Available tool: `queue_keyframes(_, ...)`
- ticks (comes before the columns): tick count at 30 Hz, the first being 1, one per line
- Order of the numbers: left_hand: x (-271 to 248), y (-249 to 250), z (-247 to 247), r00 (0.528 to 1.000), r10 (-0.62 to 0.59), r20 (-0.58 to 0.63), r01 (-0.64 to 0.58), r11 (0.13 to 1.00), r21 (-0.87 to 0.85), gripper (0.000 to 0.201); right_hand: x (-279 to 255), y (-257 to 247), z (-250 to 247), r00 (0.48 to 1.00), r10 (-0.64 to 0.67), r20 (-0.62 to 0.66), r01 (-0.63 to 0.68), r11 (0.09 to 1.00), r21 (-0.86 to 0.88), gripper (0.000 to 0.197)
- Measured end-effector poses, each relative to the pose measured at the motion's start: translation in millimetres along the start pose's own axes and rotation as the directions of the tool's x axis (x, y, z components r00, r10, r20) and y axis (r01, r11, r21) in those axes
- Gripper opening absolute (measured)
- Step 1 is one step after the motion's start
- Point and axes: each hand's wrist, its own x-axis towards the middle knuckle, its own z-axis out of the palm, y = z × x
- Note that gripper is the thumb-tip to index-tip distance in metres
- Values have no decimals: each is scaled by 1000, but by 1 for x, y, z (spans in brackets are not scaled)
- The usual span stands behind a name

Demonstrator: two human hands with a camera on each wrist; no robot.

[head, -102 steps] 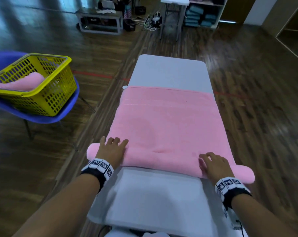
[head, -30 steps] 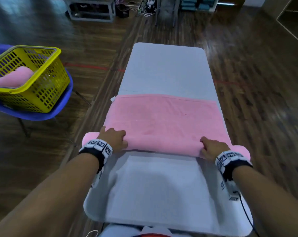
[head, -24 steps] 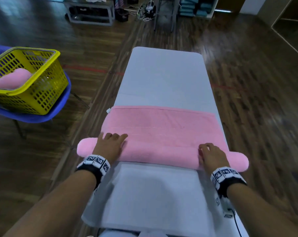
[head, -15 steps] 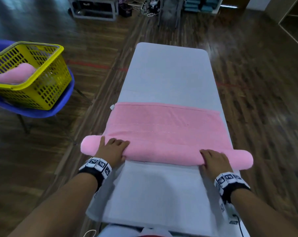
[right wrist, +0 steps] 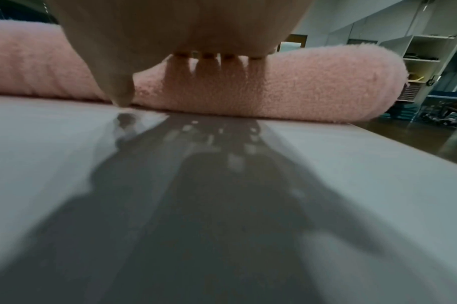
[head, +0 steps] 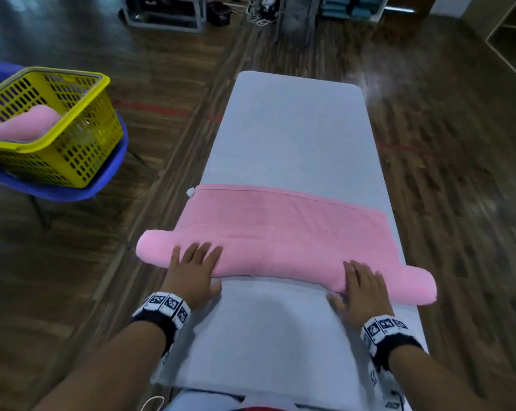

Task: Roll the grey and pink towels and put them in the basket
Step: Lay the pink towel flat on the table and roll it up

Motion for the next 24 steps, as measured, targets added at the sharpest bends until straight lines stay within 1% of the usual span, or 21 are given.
queue_keyframes(1,-1,0,2,1000,-1,21,1,1000,9,77,-2,-1,1,1000,-1,-8,1,1000,-12,74)
queue_keyframes(2,1,-1,0,1000,2,26,-2,1000,14,77,-2,0,-1,1000,-10,-19,9,1000,-16,69)
queue_keyframes(4,11,-4,-11,1000,11,3,-11,1000,12,67,11,1,-15,1000,-19,-7,18,1000,-24,56)
queue_keyframes(6,28,-10,-27,1000,7,12,-7,1000,10,54,33,4,-34,996,-10,84,13,999,-37,45)
queue_keyframes(7,38,-13,-37,999,-1,38,1,1000,-4,50,45,5,-44,990,-10,142,14,1000,-27,40)
queue_keyframes(9,54,-18,-54,992,-39,124,52,993,-103,51,65,8,-63,965,5,261,-4,1000,-4,35)
queue_keyframes(10,59,-19,-60,985,-65,159,90,983,-160,55,71,9,-68,965,18,261,-19,1000,1,34)
queue_keyframes(11,63,-20,-63,984,-86,155,113,977,-182,61,74,10,-70,977,28,210,-29,1000,-1,35)
queue_keyframes(12,63,-20,-64,989,-94,111,111,981,-158,66,74,11,-70,993,34,114,-35,999,7,37)
queue_keyframes(13,60,-19,-61,995,-91,32,94,990,-107,68,70,11,-66,999,32,12,-32,999,21,40)
queue_keyframes(14,52,-16,-54,995,-76,-57,73,996,-56,67,63,10,-58,999,17,-51,-16,999,33,42)
queue_keyframes(15,42,-12,-43,992,-57,-112,55,998,-23,65,54,8,-49,998,-4,-70,6,999,37,45)
queue_keyframes(16,30,-7,-31,992,-41,-122,40,999,-10,64,44,4,-39,999,-18,-48,20,999,28,50)
queue_keyframes(17,17,-2,-18,995,-36,-98,35,999,-6,66,33,1,-27,1000,-15,-6,15,1000,9,56)
queue_keyframes(19,1,5,0,997,-56,-49,56,998,-1,74,16,-4,-11,998,22,59,-20,999,-45,69)
queue_keyframes(20,-1,7,3,997,-63,-51,63,998,-1,75,13,-5,-7,997,31,70,-26,998,-59,72)
queue_keyframes(22,5,4,-2,997,-71,-36,70,998,-4,69,17,-2,-11,997,20,77,-16,998,-54,69)
queue_keyframes(24,20,-4,-15,998,-64,-21,64,998,0,61,31,2,-22,996,0,93,3,999,-36,59)
